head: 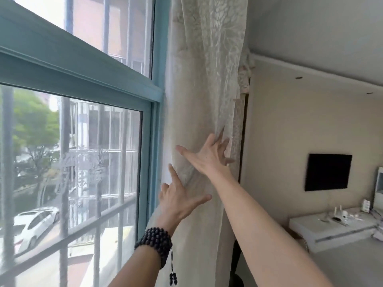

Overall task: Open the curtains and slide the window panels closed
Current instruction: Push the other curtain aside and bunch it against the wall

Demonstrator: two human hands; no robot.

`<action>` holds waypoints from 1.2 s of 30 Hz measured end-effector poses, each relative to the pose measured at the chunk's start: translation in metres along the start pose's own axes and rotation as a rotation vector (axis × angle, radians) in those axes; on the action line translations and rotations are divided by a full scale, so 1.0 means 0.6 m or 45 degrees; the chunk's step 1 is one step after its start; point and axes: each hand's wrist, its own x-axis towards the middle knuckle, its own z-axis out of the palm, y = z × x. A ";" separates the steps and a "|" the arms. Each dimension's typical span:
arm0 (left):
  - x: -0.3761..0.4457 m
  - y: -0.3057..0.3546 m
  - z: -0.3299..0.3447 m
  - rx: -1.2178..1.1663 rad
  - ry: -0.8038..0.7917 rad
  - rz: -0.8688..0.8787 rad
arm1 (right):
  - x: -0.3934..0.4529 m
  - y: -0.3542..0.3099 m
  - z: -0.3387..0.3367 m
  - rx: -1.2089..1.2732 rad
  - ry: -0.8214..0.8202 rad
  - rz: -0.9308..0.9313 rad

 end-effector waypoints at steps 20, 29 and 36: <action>0.228 0.055 0.309 0.233 0.018 0.312 | 0.268 0.251 0.058 -0.200 0.105 0.157; 0.317 0.064 0.417 0.049 0.056 0.283 | 0.366 0.335 0.091 -0.192 0.159 0.136; 0.413 0.064 0.481 0.108 0.129 0.262 | 0.474 0.380 0.135 -0.157 0.197 0.041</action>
